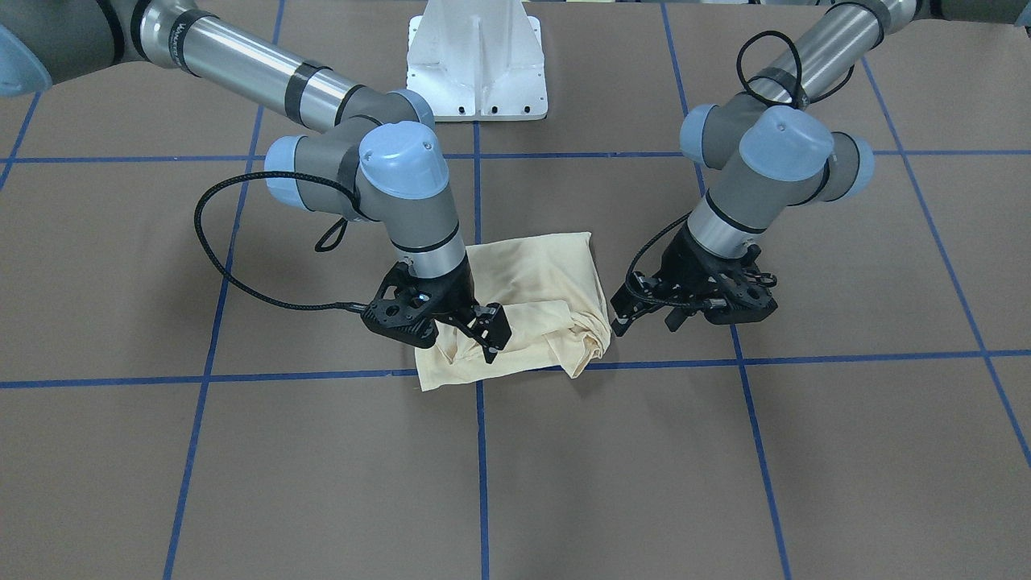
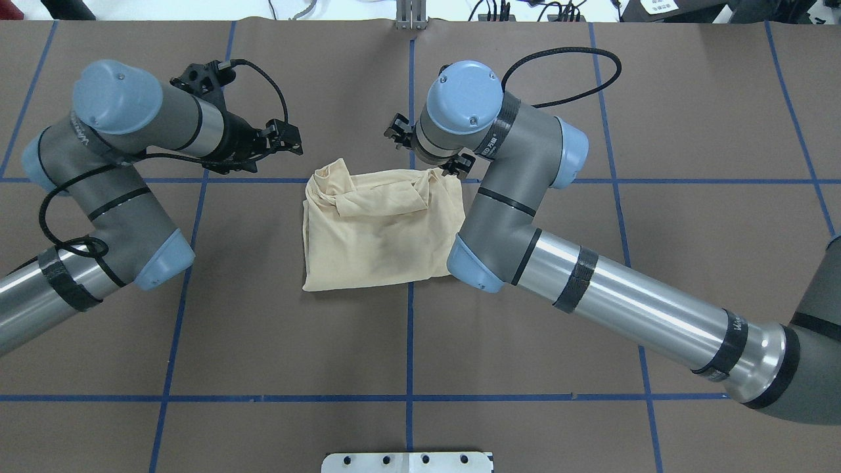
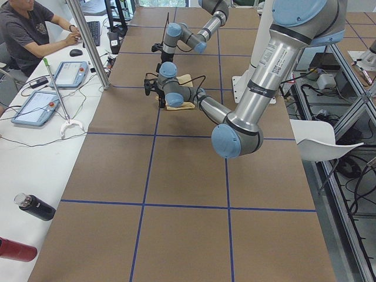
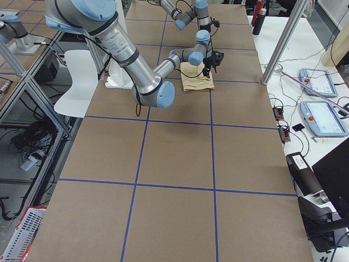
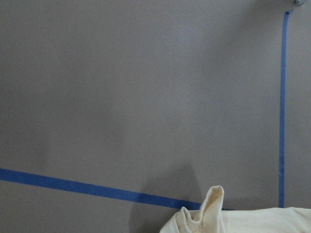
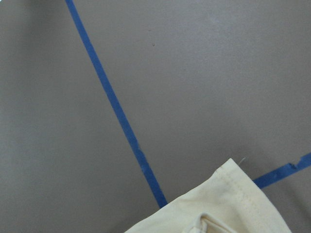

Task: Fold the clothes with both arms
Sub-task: 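Raise the left gripper away while the right gripper presses the bundle's top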

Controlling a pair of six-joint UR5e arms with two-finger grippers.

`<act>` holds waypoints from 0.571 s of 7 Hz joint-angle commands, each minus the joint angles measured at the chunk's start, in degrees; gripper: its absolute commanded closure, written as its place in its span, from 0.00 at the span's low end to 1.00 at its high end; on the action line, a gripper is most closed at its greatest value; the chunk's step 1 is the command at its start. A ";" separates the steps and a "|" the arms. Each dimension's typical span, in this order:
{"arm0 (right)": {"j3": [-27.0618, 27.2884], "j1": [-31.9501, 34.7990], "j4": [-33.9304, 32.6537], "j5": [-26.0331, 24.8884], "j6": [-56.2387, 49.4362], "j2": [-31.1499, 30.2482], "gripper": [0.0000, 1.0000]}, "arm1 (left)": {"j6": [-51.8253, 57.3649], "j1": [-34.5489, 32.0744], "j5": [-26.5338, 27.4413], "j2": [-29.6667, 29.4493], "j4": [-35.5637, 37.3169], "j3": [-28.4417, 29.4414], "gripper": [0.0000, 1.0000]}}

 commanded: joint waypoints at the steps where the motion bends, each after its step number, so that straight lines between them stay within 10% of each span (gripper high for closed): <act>1: 1.46 -0.15 -0.61 0.84 -2.48 0.13 0.01 | 4.61 -3.42 -2.53 3.15 -0.10 -0.78 0.01; 4: 2.34 -6.45 -4.73 -4.48 -14.50 1.09 0.00 | 12.50 -7.47 -3.78 7.63 -0.28 -2.19 0.01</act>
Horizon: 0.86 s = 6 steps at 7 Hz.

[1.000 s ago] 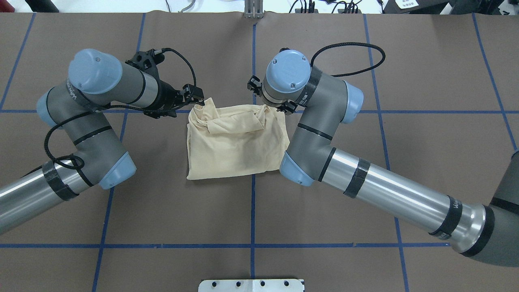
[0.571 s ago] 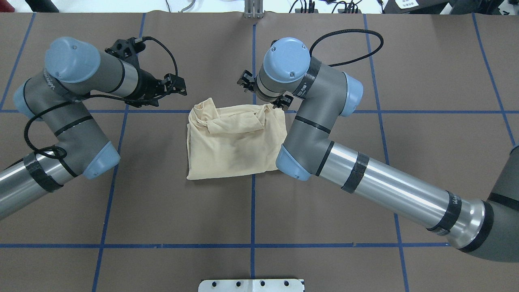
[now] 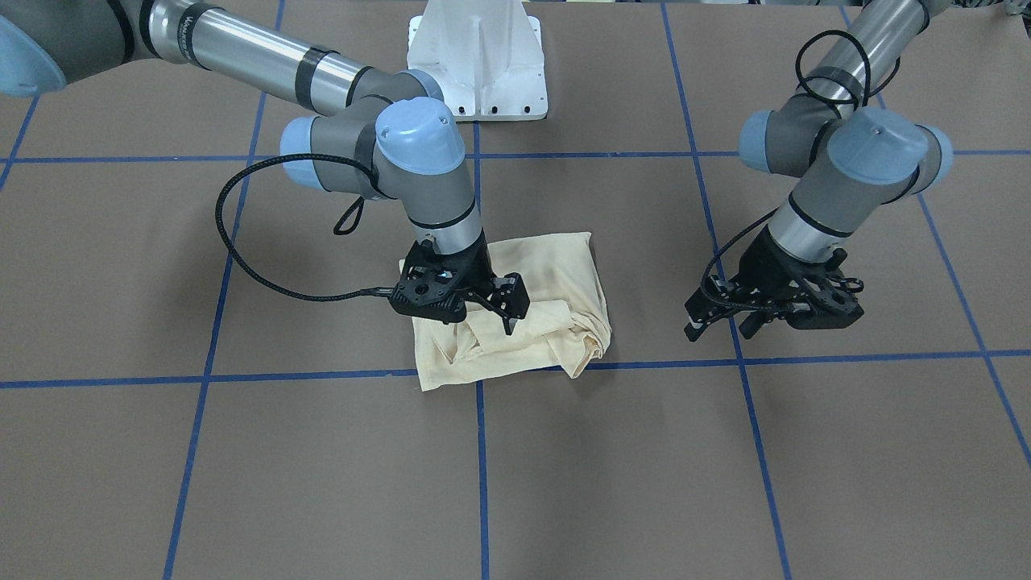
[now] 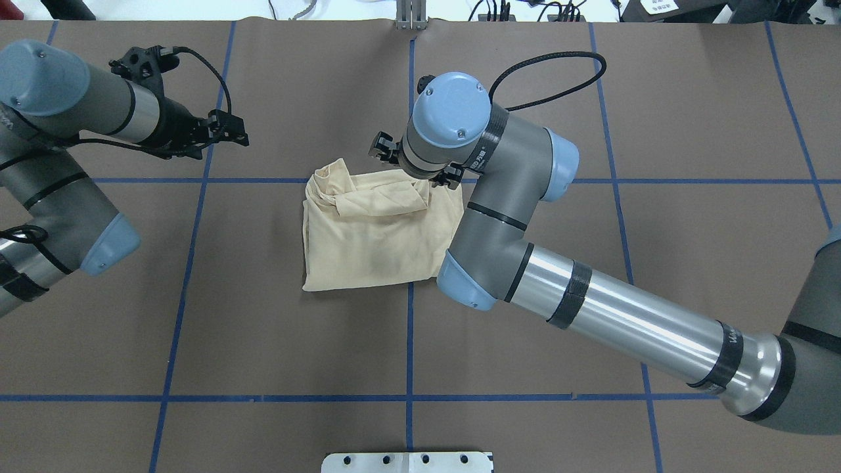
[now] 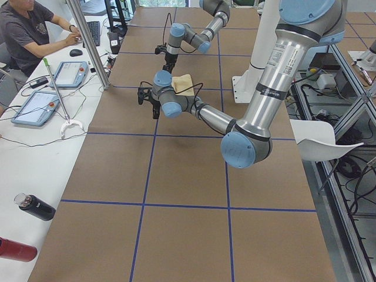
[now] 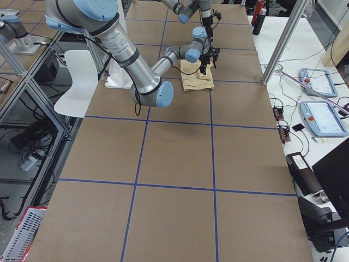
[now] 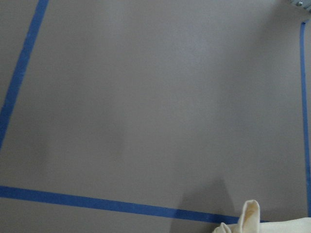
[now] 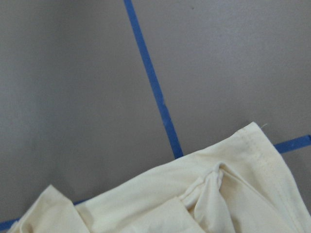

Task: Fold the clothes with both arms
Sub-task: 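Raise the left gripper away while the right gripper presses the bundle's top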

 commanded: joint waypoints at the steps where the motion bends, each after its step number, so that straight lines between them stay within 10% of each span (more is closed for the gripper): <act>1: 0.51 -5.74 -3.30 -6.42 -12.07 1.10 0.00 | 4.10 -2.29 -0.25 2.49 -0.31 -0.43 0.01; 6: -0.54 -11.13 -7.80 -12.33 -24.43 1.53 0.07 | 4.11 -2.64 -0.25 2.58 -0.40 -0.34 0.01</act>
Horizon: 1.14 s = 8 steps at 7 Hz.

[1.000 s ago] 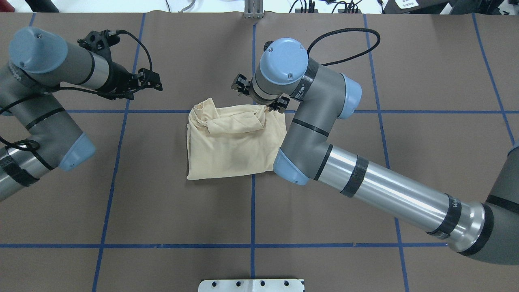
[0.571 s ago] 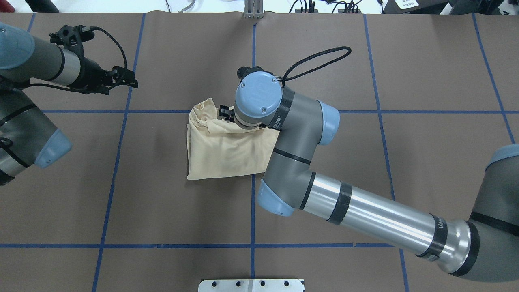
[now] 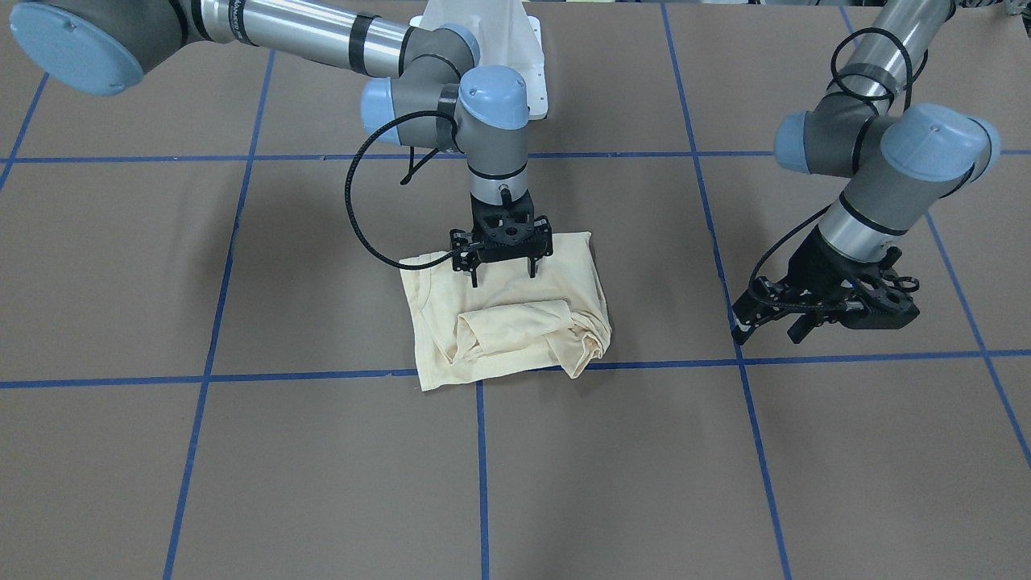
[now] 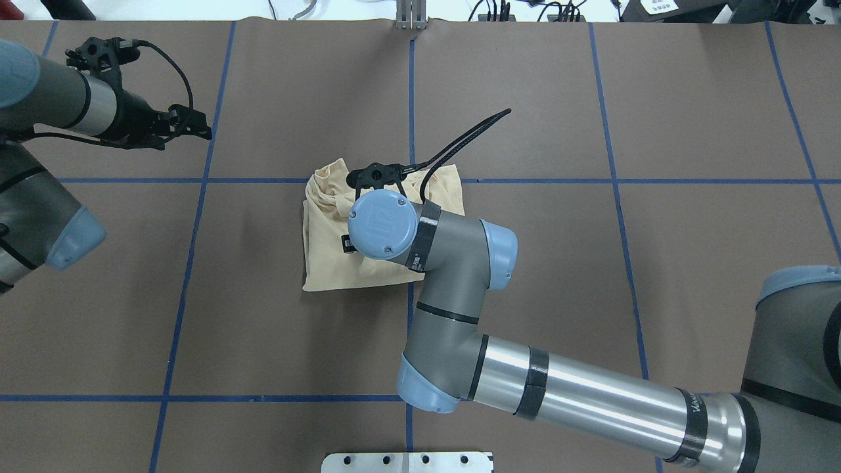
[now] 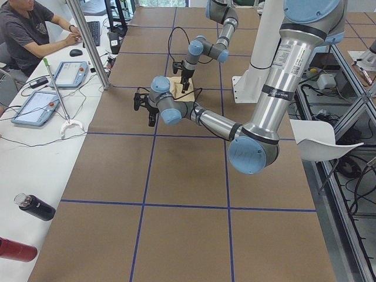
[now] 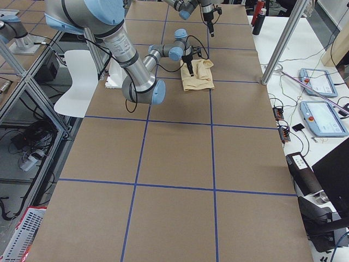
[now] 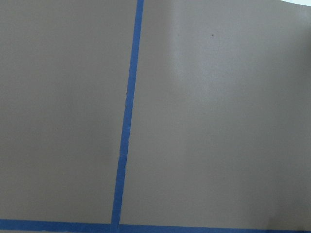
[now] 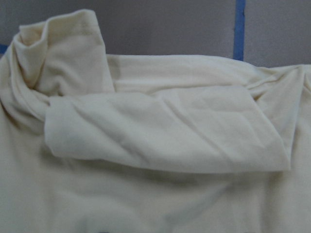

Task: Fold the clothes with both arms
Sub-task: 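Raise the left gripper away while the right gripper presses the bundle's top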

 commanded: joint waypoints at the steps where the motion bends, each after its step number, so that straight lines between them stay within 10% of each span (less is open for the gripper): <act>1: -1.74 -0.51 -0.25 -1.28 -2.56 1.36 0.07 | -0.08 0.04 0.00 0.04 0.00 0.00 0.01; 8: -10.53 4.58 5.11 -3.30 -3.97 6.20 0.09 | -0.08 0.13 0.18 0.83 -0.18 0.18 0.01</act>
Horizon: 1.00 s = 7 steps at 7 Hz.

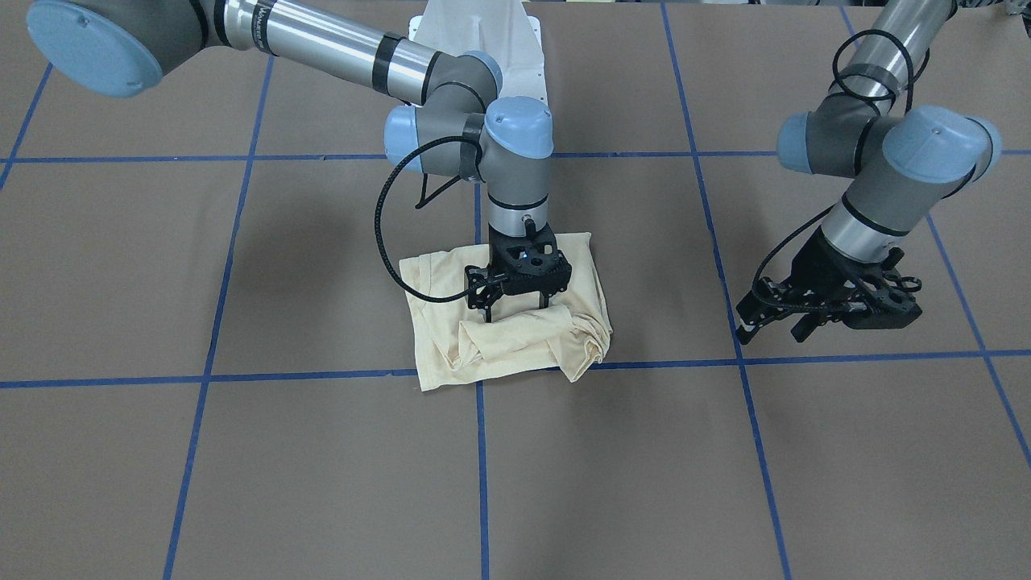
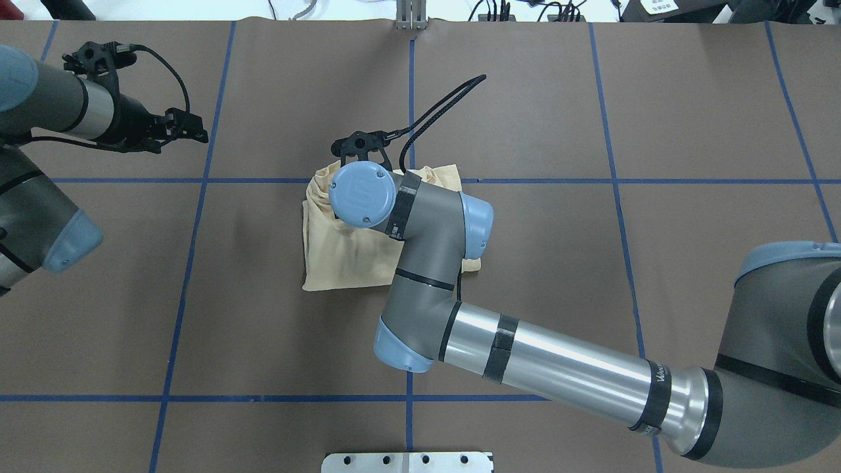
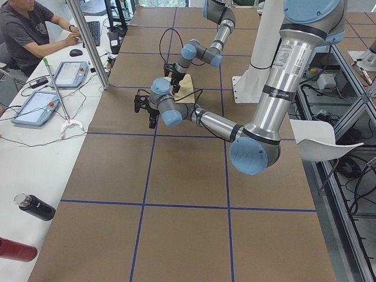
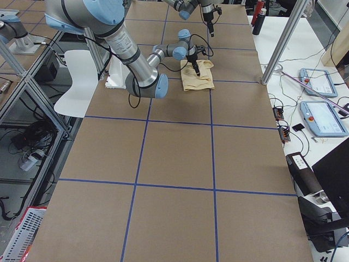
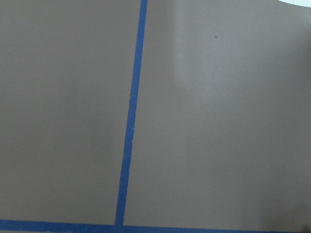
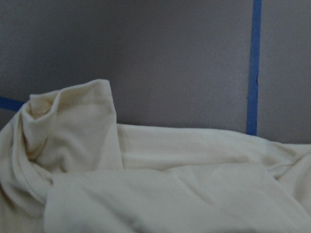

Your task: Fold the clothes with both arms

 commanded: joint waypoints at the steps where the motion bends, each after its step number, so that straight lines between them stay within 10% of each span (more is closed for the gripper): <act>1: -1.55 1.16 0.26 0.12 -0.51 0.95 0.08 | 0.00 0.02 0.00 0.17 -0.03 0.01 0.01; 7: -13.16 3.71 8.17 0.21 -0.77 6.22 0.06 | 0.09 -1.65 -0.17 -0.09 0.23 -0.17 0.01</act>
